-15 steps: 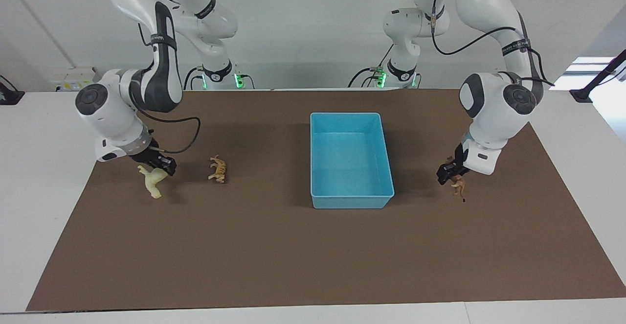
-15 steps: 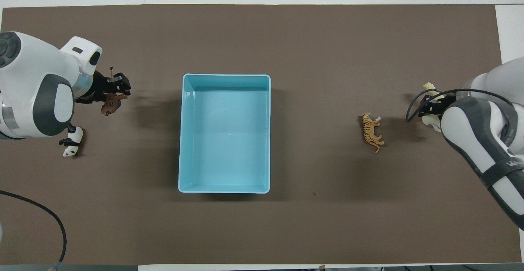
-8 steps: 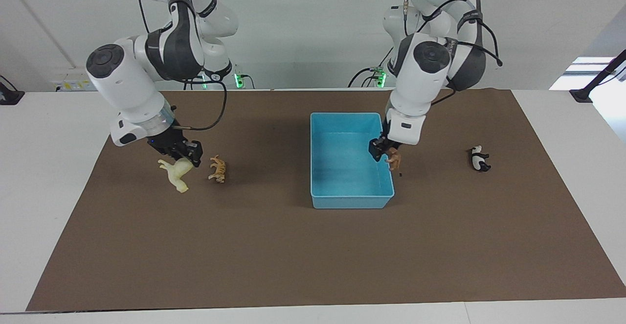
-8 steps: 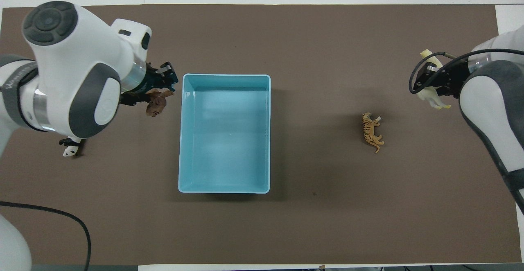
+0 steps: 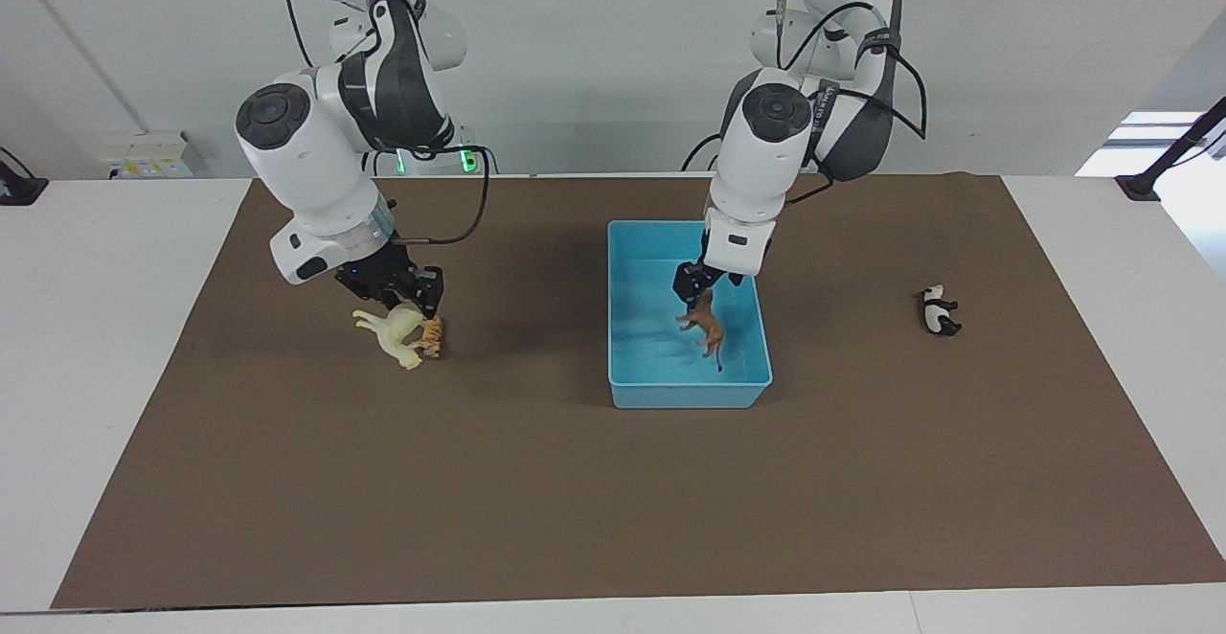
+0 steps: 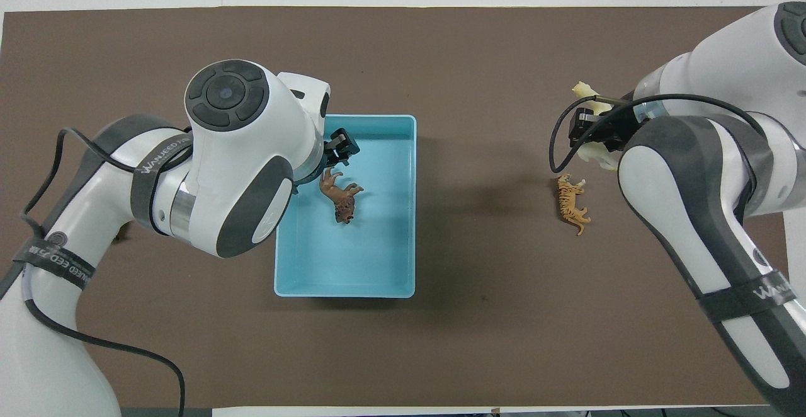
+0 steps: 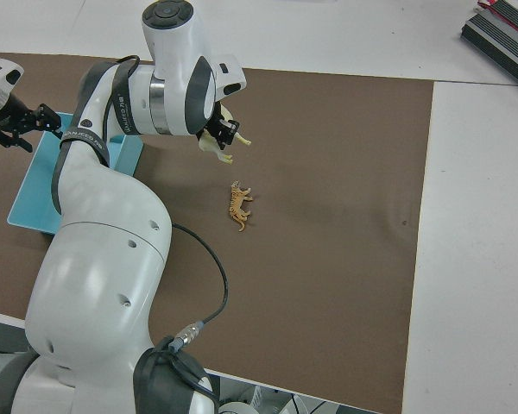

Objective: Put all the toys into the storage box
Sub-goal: 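Carry the horse into the box while the right gripper lifts the llama, then move the left gripper to the panda while the right gripper carries the llama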

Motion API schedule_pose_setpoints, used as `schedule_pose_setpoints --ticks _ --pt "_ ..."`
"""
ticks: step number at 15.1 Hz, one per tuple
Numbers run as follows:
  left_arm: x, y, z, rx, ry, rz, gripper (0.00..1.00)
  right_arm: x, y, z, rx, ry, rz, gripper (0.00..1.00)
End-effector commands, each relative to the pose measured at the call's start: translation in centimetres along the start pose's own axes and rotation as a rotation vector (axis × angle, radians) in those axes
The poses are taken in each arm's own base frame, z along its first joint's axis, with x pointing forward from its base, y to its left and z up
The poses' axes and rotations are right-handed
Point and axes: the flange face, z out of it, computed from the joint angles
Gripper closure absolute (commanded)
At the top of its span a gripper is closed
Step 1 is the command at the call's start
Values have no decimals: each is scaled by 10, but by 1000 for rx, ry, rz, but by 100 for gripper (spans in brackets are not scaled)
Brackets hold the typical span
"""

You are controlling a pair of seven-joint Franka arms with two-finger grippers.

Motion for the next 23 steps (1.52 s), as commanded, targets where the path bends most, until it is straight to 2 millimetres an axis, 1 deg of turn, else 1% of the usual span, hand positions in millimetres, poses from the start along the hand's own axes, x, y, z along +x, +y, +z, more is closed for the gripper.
schedule_pose_setpoints --ticks 1,2,3,5,6,7,9,10,11,12,13,14,15,16,17,19,20,21,22,23 --pt "11 -21 -4 -6 2 -10 0 -14 -28 -3 6 -7 43 100" --pt "26 -34 -4 -3 3 5 0 -26 -56 -5 9 -3 59 100" --pt "46 -53 -4 10 -5 56 0 -38 -85 -10 13 8 87 100" --pt "79 -87 -7 15 -10 136 0 -58 -129 -19 31 24 184 100" --pt "99 -109 -8 11 -9 180 0 -75 -156 -18 41 28 206 100" --pt "116 -129 -9 9 -9 233 0 -98 -188 -16 51 32 211 100" --pt "139 -160 -10 44 14 384 0 -133 -237 -15 110 57 227 100" --pt "151 -179 -8 60 13 452 0 -156 -269 -8 142 68 195 100" --pt "158 -196 -3 63 3 522 0 -173 -297 5 188 91 156 100" --pt "164 -212 -1 64 1 574 0 -181 -315 19 219 108 131 100" --pt "167 -228 7 64 4 602 0 -183 -323 30 231 123 114 100" --pt "171 -247 15 59 31 610 0 -179 -324 39 227 127 110 100" --pt "173 -262 26 56 49 615 0 -179 -324 43 217 121 108 100" --pt "174 -280 38 55 60 621 0 -181 -325 44 214 118 105 81" --pt "175 -295 45 56 64 636 0 -181 -325 44 214 118 105 69" --pt "174 -327 58 59 51 669 0 -180 -326 43 231 127 107 66" --pt "173 -337 62 59 51 668 0 -179 -327 42 244 132 109 54" --pt "170 -344 70 59 43 662 0 -177 -326 40 249 137 113 34" --pt "166 -350 77 59 49 657 0 -176 -324 42 235 130 115 27" --pt "162 -353 86 59 57 655 0 -175 -321 42 223 124 117 15"
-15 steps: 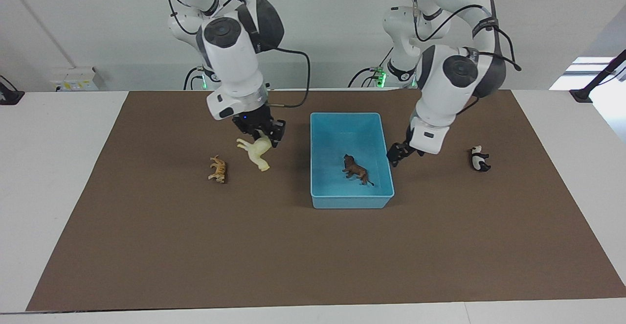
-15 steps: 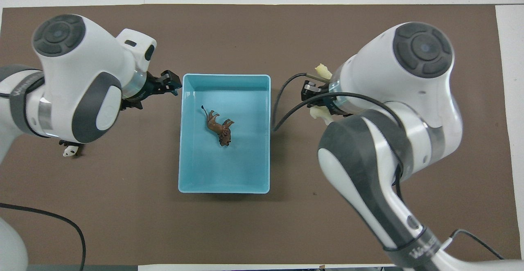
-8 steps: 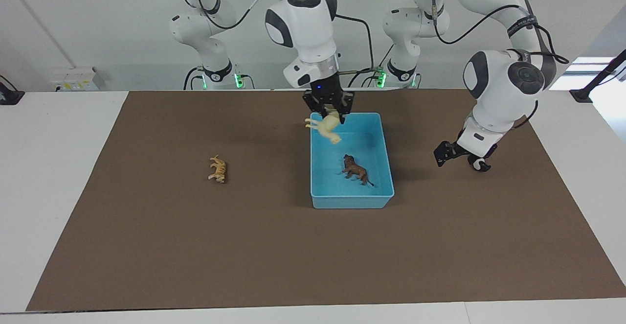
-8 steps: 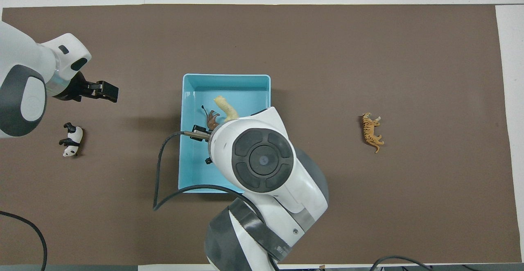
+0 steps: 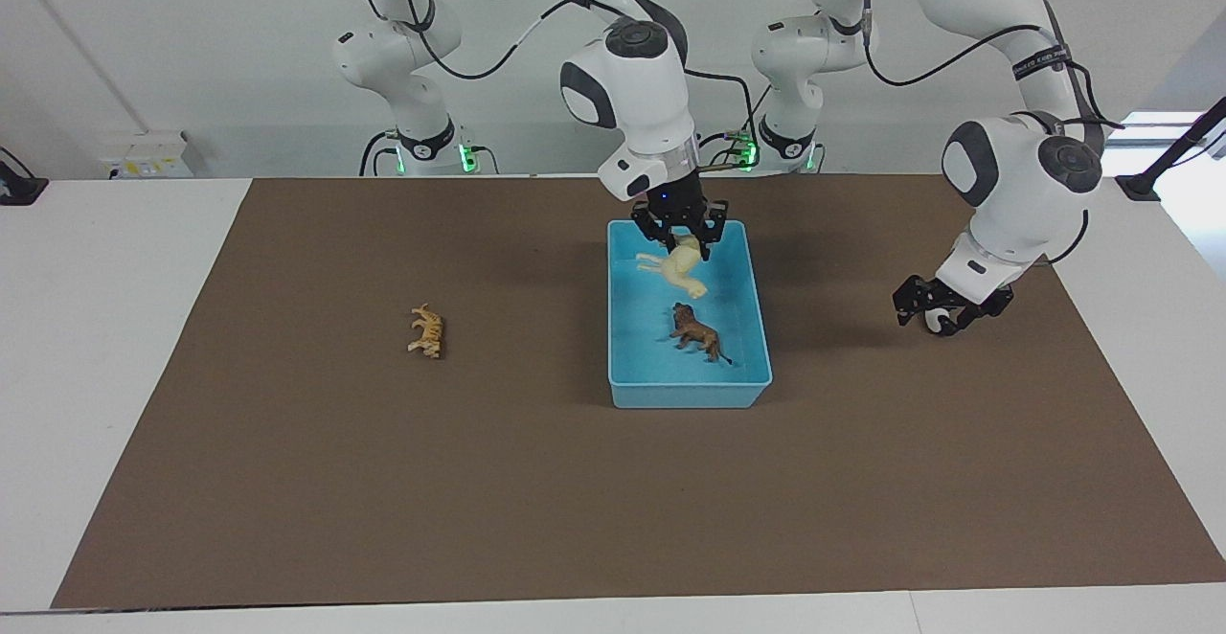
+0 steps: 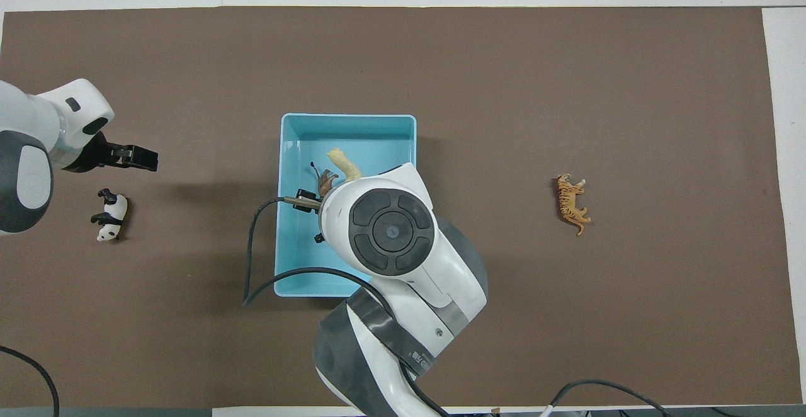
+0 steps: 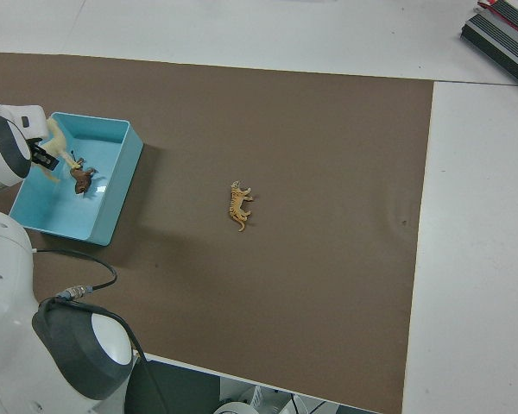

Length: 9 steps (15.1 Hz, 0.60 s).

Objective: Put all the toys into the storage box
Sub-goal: 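Move the left gripper to the panda while the right gripper carries the llama, then lower the cream llama into the box and open the right gripper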

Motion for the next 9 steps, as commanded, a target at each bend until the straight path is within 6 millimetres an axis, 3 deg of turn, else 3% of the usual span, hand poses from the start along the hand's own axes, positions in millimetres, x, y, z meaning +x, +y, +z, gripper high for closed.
schedule_pose_setpoints --ticks 1,3,4,6,9 --pt "-27 1 14 23 24 4 0 6 6 -6 -23 -15 -3 0" --pt "-36 -8 21 25 26 0 0 12 1 -22 -49 -16 -14 0" --pt "-39 -13 23 24 23 18 0 26 6 -35 -84 -11 -29 0" --pt "-47 -33 24 26 26 24 0 71 37 -52 -128 -20 -97 0" --pt "-53 -33 35 33 43 24 0 115 87 -74 -186 -69 -271 0"
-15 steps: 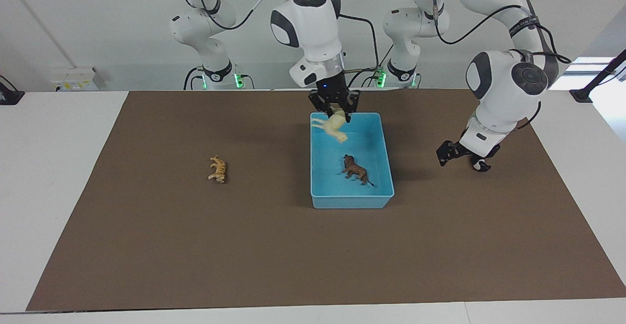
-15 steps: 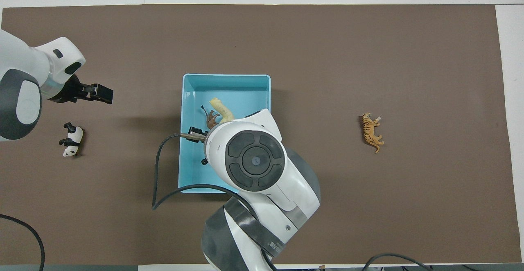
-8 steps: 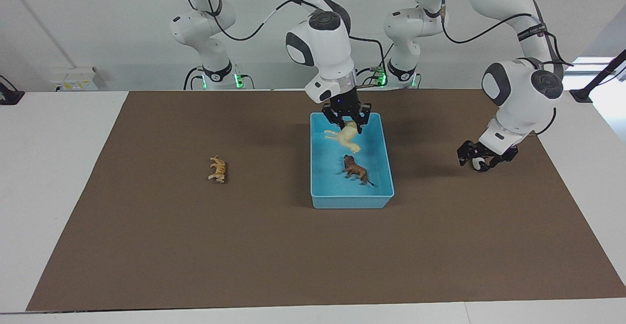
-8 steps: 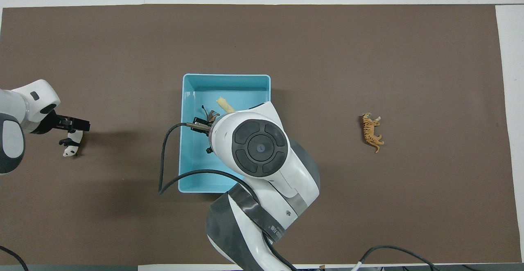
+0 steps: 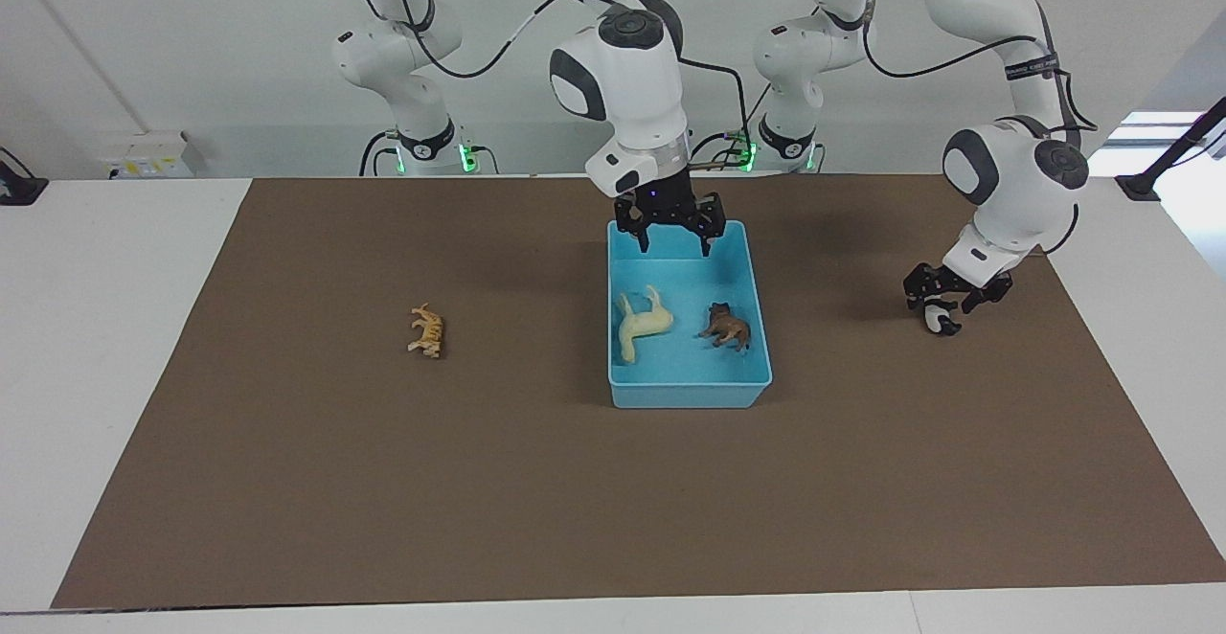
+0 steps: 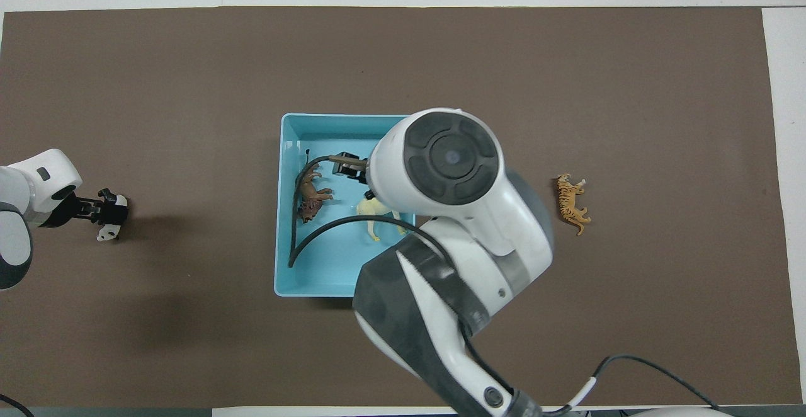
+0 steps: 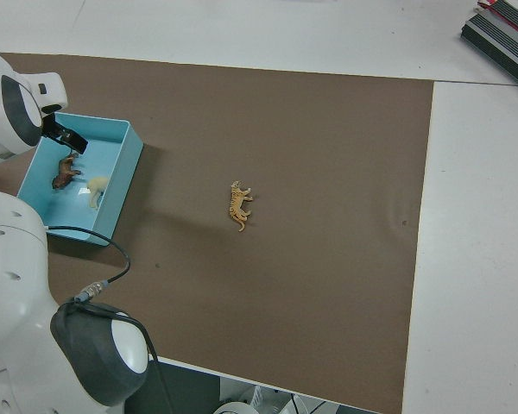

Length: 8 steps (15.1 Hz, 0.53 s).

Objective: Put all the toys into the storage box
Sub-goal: 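Lower the cream llama into the box and open the right gripper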

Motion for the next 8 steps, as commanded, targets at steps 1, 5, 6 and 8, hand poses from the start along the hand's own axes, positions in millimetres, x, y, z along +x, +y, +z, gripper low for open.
schedule_pose_setpoints --ticks 1,5,6,8 --pt "-12 5 8 23 23 19 0 25 56 -12 -55 -48 -169 0" --pt "-15 6 15 20 17 18 0 47 126 2 -102 -113 -109 0" --pt "-16 7 18 18 15 18 0 43 140 12 -111 -130 -130 0" --pt "-19 7 22 19 16 19 0 35 175 35 -112 -134 -185 0"
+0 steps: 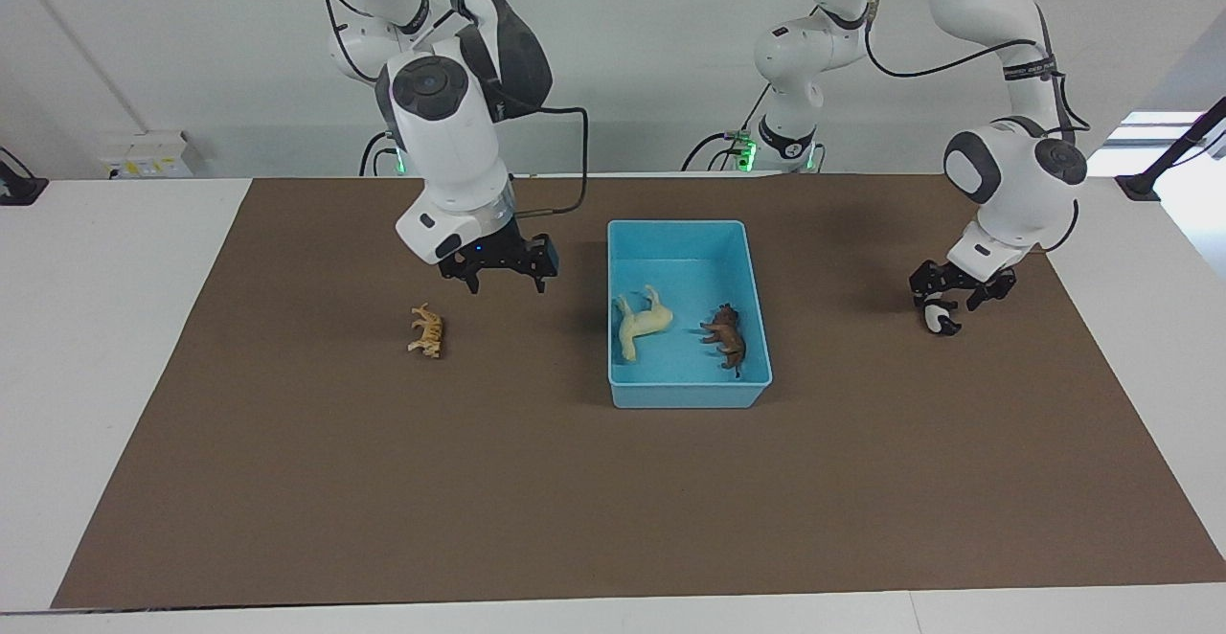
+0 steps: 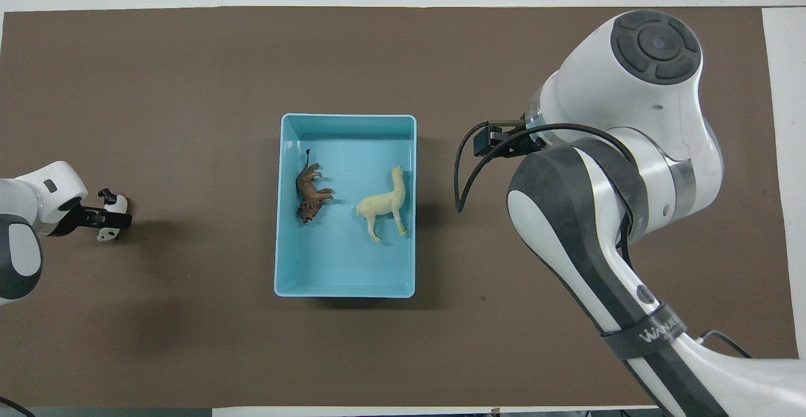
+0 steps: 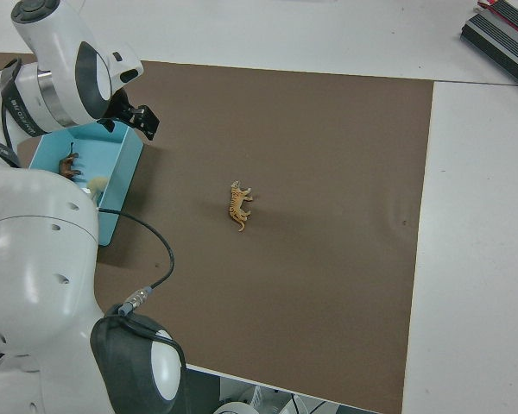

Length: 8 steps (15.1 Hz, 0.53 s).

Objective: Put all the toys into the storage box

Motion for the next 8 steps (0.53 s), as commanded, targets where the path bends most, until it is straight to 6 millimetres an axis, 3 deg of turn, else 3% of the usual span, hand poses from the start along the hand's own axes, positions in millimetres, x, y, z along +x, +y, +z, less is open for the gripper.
schedule_pose_setpoints --ticks 1,3,6,8 --pt "-9 1 6 17 10 13 0 -24 48 36 -11 14 -49 0" --pt "-10 2 10 14 5 11 0 -38 59 72 -26 -16 -80 0" --pt "-11 2 11 12 2 11 0 -36 85 90 -84 10 -129 0" --pt "-11 2 13 11 1 10 0 -39 90 108 -74 60 -141 0"
